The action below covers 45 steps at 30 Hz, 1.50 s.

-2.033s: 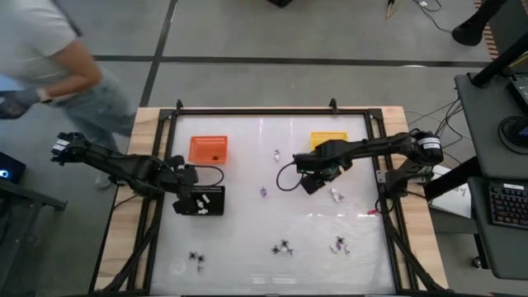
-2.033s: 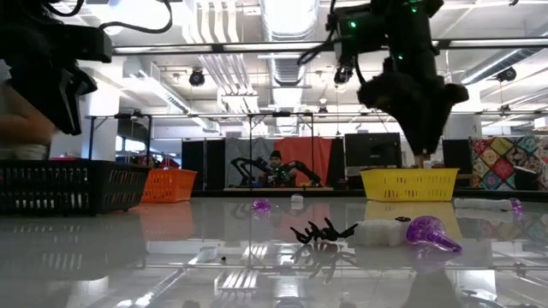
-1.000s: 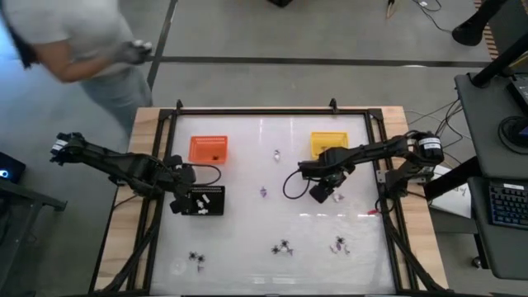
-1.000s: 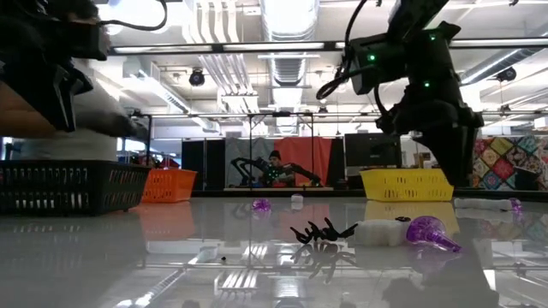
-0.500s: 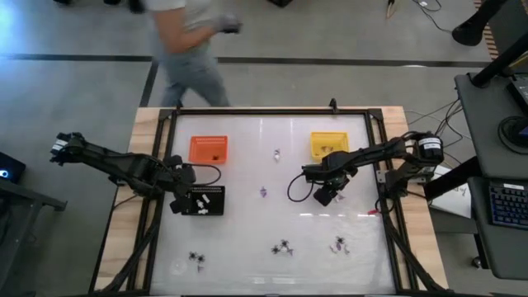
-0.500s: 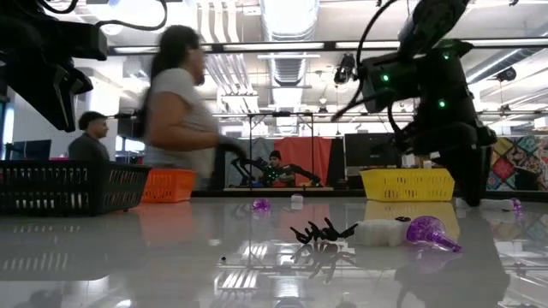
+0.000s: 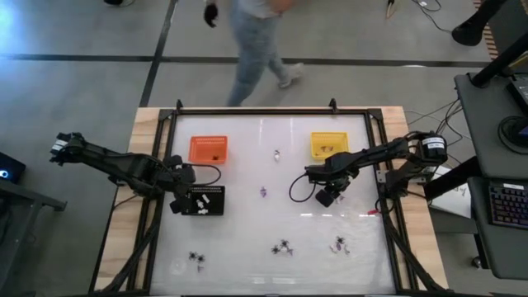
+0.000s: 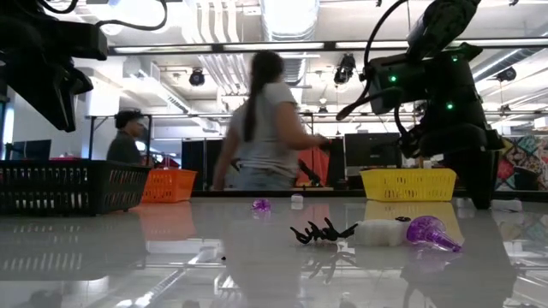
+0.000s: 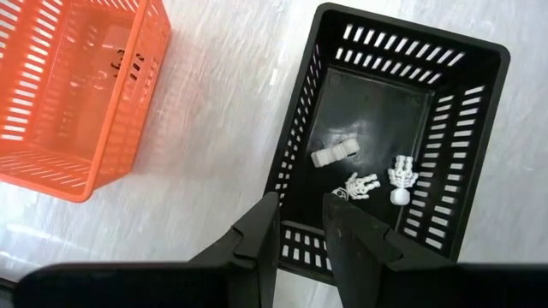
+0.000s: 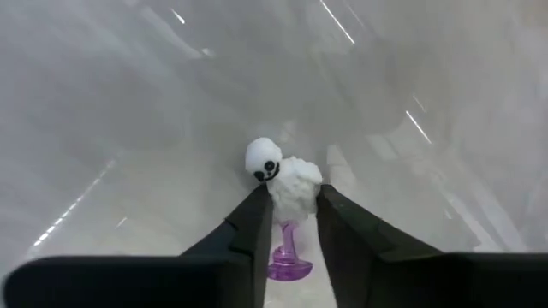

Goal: Sort Halloween decoration
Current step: Put the white skeleton toy into the black bin

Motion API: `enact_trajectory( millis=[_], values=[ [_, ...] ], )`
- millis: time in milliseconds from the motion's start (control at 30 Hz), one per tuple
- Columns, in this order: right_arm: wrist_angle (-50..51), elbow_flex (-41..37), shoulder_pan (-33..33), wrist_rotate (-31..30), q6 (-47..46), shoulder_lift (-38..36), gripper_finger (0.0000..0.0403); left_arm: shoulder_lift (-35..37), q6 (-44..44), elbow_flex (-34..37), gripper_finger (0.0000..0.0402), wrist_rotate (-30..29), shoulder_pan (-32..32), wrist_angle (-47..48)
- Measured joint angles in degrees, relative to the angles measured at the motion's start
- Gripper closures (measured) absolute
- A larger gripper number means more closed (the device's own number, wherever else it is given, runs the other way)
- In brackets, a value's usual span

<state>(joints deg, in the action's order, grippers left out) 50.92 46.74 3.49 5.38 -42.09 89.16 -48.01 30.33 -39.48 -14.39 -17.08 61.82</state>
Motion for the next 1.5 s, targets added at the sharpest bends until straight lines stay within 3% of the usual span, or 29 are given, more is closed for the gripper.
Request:
enact_trajectory(
  millis=[200, 833, 967, 1267, 1500],
  values=[
    [0.0, 0.0, 0.0, 0.4, -2.9, 0.1, 0.0387, 0.0, 0.0, 0.0, 0.0327, 0.0, 0.0, 0.0],
    [1.3, 9.7, 0.0, 2.1, -6.4, -1.7, 0.0394, 5.0, 2.0, 0.0, 0.0327, 0.0, 0.0, -0.1],
    [-3.0, 13.3, 0.0, 2.1, -6.4, -1.7, 0.0394, 5.9, 2.3, 0.0, 0.0327, 0.0, 0.0, -1.5],
    [-23.4, 20.7, 0.0, -1.3, -3.9, -1.6, 0.0394, 7.9, -2.9, 0.0, 0.0327, -0.2, 0.0, -10.1],
    [-25.0, 28.0, 0.0, -4.0, 1.1, 3.4, 0.0394, 8.4, -4.3, 0.0, 0.0327, -6.4, 0.0, -13.3]
  ],
)
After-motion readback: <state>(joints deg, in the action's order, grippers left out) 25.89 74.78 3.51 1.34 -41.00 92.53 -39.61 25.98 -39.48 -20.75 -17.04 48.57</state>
